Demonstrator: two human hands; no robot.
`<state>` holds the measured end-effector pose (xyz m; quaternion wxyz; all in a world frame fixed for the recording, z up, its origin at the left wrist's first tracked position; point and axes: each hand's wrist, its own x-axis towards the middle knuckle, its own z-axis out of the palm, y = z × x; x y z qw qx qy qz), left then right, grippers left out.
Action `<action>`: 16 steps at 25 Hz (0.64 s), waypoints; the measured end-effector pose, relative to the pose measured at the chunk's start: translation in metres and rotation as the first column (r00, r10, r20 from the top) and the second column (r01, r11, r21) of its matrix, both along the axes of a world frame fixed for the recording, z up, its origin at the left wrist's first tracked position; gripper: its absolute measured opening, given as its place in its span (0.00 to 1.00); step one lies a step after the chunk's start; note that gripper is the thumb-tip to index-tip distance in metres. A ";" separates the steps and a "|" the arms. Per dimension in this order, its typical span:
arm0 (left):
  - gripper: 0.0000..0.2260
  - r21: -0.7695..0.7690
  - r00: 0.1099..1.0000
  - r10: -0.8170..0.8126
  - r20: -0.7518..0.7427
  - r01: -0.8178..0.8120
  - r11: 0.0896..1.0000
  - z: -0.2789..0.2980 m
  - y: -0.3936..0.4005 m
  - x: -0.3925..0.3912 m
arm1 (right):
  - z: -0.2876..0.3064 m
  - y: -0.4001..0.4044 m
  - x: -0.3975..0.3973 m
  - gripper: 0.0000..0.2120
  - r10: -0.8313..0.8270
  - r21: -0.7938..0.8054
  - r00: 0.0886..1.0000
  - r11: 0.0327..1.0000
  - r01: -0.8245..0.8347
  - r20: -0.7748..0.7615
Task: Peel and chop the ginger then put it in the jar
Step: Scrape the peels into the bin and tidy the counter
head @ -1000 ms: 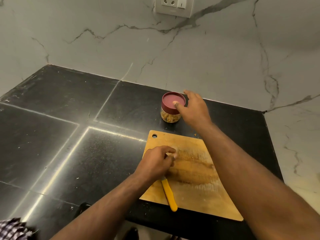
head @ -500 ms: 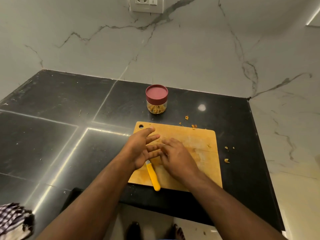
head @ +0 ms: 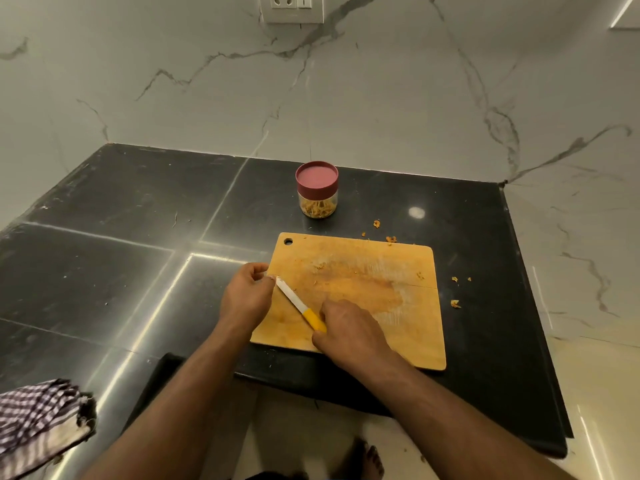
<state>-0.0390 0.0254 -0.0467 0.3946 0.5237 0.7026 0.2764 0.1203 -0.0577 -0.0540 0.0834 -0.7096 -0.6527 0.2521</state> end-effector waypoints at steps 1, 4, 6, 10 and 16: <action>0.14 -0.009 1.000 -0.006 -0.006 0.006 1.000 -0.001 0.000 0.000 | 0.000 -0.002 -0.001 0.08 -0.023 0.003 1.000 1.000 0.023 -0.005; 0.17 -0.024 0.997 -0.071 -0.023 0.070 0.997 -0.005 0.000 -0.004 | -0.001 -0.008 -0.004 0.06 -0.133 0.003 0.989 0.991 0.133 -0.072; 0.20 -0.019 0.994 -0.094 -0.049 0.093 0.995 -0.005 -0.001 -0.006 | -0.001 -0.011 0.004 0.04 -0.229 0.046 0.962 0.970 0.238 -0.150; 0.23 -0.069 0.986 -0.145 -0.082 0.140 0.988 -0.003 -0.001 -0.007 | -0.003 -0.021 0.063 0.11 -0.534 0.195 0.833 0.810 0.554 -0.147; 0.27 -0.188 0.992 -0.126 0.027 0.129 0.974 0.002 0.007 -0.013 | -0.015 -0.034 0.088 0.09 -0.668 0.203 0.732 0.704 0.680 -0.133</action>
